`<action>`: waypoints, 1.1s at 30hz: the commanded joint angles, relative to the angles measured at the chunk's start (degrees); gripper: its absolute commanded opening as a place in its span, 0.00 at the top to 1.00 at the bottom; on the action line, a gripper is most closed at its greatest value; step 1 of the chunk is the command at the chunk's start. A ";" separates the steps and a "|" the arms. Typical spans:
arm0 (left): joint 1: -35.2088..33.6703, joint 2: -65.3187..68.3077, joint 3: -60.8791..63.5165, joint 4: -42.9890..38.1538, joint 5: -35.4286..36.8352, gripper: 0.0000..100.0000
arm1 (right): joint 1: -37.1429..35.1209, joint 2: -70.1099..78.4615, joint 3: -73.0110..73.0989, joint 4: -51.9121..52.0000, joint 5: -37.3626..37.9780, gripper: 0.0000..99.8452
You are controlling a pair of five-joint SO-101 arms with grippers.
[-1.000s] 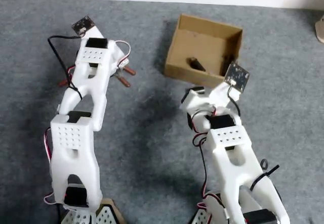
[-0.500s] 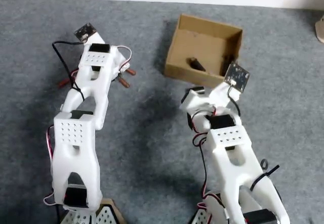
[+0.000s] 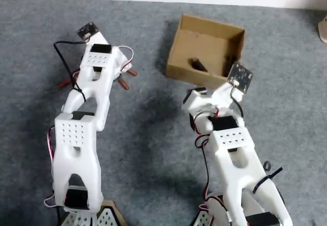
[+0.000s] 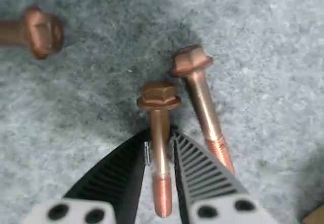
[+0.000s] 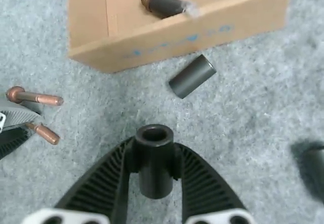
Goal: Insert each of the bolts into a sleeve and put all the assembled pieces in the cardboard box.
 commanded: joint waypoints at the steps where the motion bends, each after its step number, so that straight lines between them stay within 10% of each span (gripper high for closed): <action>1: -0.22 -1.54 -0.31 2.46 -2.46 1.00 | 0.66 -2.59 -0.66 2.15 3.25 1.00; 9: 3.56 -15.25 0.31 16.44 -10.29 1.00 | 0.31 -13.05 -6.11 16.22 3.16 1.00; 19: 6.81 -31.34 12.97 17.76 -15.82 1.00 | -2.51 -30.90 11.47 0.66 13.45 1.00; 33: 12.00 -57.98 40.92 -4.22 -27.52 1.00 | -9.63 -40.31 22.11 -6.29 24.79 1.00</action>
